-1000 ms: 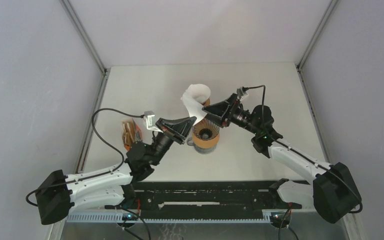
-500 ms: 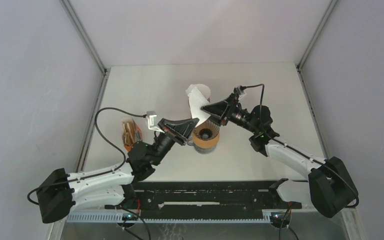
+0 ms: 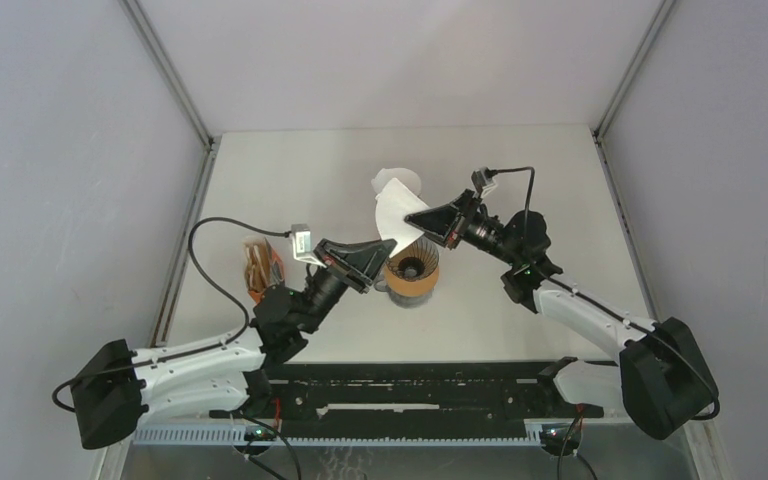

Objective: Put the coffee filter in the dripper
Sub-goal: Pick up the coffee filter from the coffee filter holder, then place the coffee filter in the coffee dripper.

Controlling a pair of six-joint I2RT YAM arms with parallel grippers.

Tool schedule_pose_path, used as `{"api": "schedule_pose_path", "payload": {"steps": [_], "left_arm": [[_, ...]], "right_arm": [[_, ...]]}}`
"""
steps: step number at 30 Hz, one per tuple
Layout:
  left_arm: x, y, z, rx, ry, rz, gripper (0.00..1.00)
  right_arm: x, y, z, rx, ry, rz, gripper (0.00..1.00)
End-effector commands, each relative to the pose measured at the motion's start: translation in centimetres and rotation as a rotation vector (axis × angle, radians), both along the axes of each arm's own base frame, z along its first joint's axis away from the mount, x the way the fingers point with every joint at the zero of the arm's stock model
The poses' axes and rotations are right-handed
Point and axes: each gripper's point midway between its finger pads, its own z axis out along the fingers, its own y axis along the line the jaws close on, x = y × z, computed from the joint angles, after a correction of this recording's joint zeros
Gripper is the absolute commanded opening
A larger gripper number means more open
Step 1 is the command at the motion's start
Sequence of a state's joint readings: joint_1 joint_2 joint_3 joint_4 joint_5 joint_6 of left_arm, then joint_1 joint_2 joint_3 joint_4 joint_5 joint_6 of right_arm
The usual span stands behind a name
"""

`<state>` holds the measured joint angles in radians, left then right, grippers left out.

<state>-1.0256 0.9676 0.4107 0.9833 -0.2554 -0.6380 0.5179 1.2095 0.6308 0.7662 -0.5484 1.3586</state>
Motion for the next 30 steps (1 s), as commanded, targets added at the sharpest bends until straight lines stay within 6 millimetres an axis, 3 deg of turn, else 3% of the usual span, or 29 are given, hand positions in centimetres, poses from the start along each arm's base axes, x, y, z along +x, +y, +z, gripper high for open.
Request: {"api": "schedule_pose_path", "payload": {"steps": [1, 4, 8, 17, 26, 30], "left_arm": [[-0.3, 1.4, -0.5, -0.026, 0.022, 0.023, 0.14], [0.0, 2.6, -0.6, -0.019, 0.024, 0.066, 0.22], [0.5, 4.2, -0.6, -0.002, 0.033, 0.11, 0.36], [1.5, 7.0, 0.4, 0.043, 0.018, 0.125, 0.54], [1.8, 5.7, 1.5, 0.095, 0.004, -0.018, 0.67], [1.9, 5.1, 1.9, 0.108, 0.001, -0.069, 0.68]], "right_arm": [[-0.6, -0.8, 2.6, 0.013, -0.133, -0.015, 0.15], [-0.4, -1.2, 2.6, 0.0, -0.15, -0.024, 0.05], [-0.5, -1.6, 2.8, -0.003, -0.189, -0.01, 0.03], [-1.1, -2.0, 2.1, -0.047, -0.268, 0.097, 0.02], [-2.2, -1.5, 2.1, -0.087, -0.349, 0.184, 0.01], [-2.8, -1.4, 2.1, -0.092, -0.376, 0.215, 0.0]]}}
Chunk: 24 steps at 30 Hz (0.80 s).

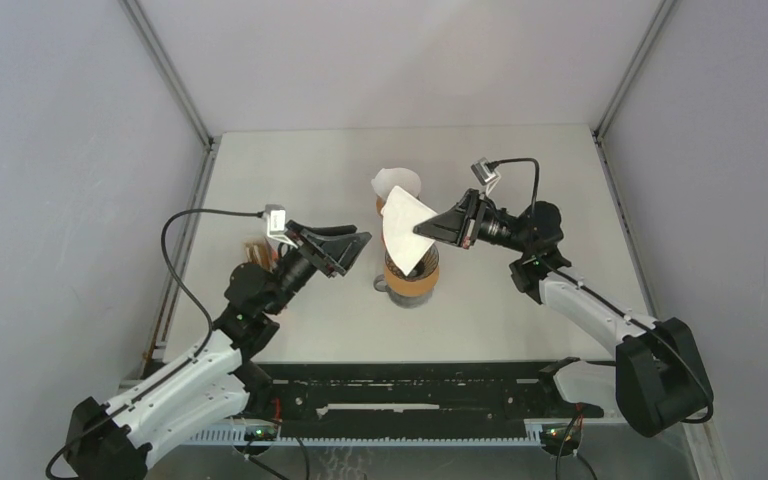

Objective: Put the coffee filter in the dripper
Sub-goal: Place the coffee filter in the coffee dripper.

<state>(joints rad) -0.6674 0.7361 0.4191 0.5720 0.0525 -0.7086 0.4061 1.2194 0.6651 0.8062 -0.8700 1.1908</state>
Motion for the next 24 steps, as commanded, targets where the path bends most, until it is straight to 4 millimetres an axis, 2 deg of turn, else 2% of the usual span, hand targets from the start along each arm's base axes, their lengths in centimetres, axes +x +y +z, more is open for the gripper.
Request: {"api": "schedule_pose_path", "payload": {"steps": [1, 14, 24], "left_arm": [[-1.3, -1.1, 4.2, -0.039, -0.073, -0.124, 0.68], [-0.4, -1.9, 4.1, -0.027, -0.051, -0.15, 0.67], [0.5, -0.7, 3.7, -0.059, -0.019, -0.089, 0.55]], "right_arm": [[-1.1, 0.3, 1.8, 0.008, -0.136, 0.06, 0.0], [-2.9, 1.3, 2.0, -0.005, -0.194, 0.164, 0.0], [-3.6, 1.5, 2.3, -0.006, -0.217, 0.186, 0.0]]}}
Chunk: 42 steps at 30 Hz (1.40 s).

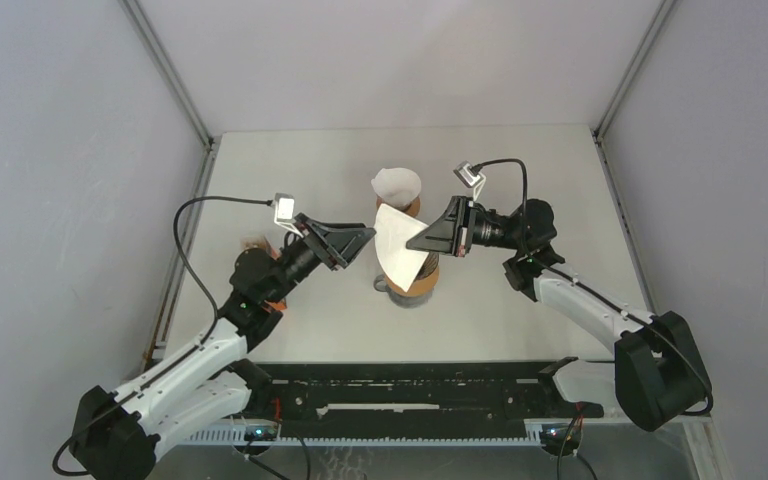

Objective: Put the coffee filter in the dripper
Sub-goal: Place the coffee filter in the coffee dripper.

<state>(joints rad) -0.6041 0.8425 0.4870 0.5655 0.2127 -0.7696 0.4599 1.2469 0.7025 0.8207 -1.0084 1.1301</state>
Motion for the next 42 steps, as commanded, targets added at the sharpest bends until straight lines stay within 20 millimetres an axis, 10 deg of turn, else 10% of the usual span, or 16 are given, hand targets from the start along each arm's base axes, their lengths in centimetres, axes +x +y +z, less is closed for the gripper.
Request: {"api": "schedule_pose_path", "payload": {"steps": [1, 42], "left_arm": [[-0.2, 0.9, 3.9, -0.076, -0.073, 0.018, 0.54], [0.0, -0.1, 1.3, -0.032, 0.031, -0.04, 0.43]], "right_arm": [[-0.4, 0.0, 2.2, 0.038, -0.118, 0.013, 0.0], [-1.0, 0.0, 3.2, 0.046, -0.157, 0.017, 0.0]]}}
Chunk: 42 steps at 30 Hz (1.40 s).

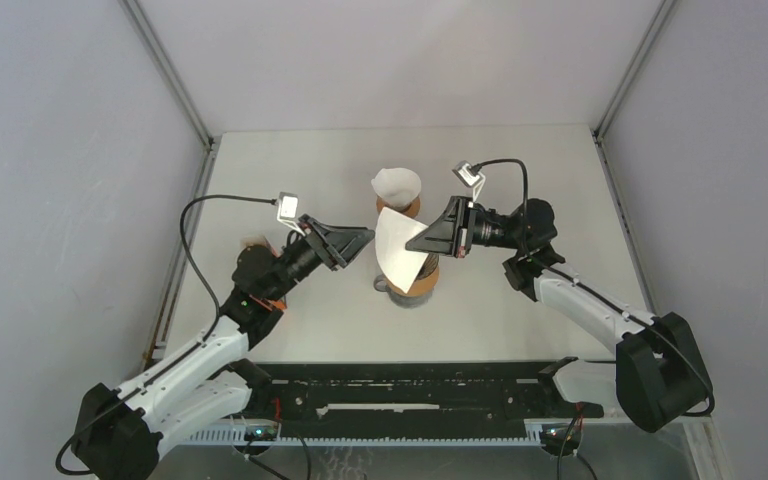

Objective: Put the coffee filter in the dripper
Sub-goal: Place the coffee filter in the coffee dripper.

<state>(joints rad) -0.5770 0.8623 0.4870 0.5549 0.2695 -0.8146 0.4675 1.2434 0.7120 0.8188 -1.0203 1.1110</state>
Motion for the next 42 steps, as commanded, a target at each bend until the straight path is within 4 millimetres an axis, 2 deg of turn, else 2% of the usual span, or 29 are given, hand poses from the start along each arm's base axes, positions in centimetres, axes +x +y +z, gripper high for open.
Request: {"api": "schedule_pose_path", "payload": {"steps": [1, 8, 16, 24, 28, 34, 42], "left_arm": [[0.0, 0.1, 2.0, -0.025, -0.015, -0.003, 0.43], [0.0, -0.1, 1.8, -0.02, -0.002, -0.015, 0.43], [-1.3, -0.3, 3.6, -0.082, -0.057, -0.071, 0.45], [-1.6, 1.7, 3.7, -0.105, -0.093, -0.017, 0.49], [-2.2, 2.0, 4.2, -0.108, -0.125, -0.041, 0.5], [-3.5, 0.9, 5.0, -0.094, -0.162, -0.149, 0.51], [-3.0, -0.3, 4.5, -0.096, -0.114, -0.214, 0.5]], "right_arm": [[-0.6, -0.2, 2.9, 0.047, -0.127, 0.0, 0.0], [-0.8, -0.1, 3.0, 0.047, -0.13, 0.003, 0.0], [-0.5, 0.1, 2.3, 0.03, -0.119, 0.001, 0.0], [0.1, -0.4, 1.8, 0.007, -0.121, -0.023, 0.0], [0.2, -0.7, 1.7, 0.003, -0.131, -0.022, 0.0], [-0.3, -0.7, 2.0, 0.014, -0.157, 0.001, 0.0], [-1.0, -0.6, 2.6, 0.033, -0.189, 0.029, 0.0]]}}
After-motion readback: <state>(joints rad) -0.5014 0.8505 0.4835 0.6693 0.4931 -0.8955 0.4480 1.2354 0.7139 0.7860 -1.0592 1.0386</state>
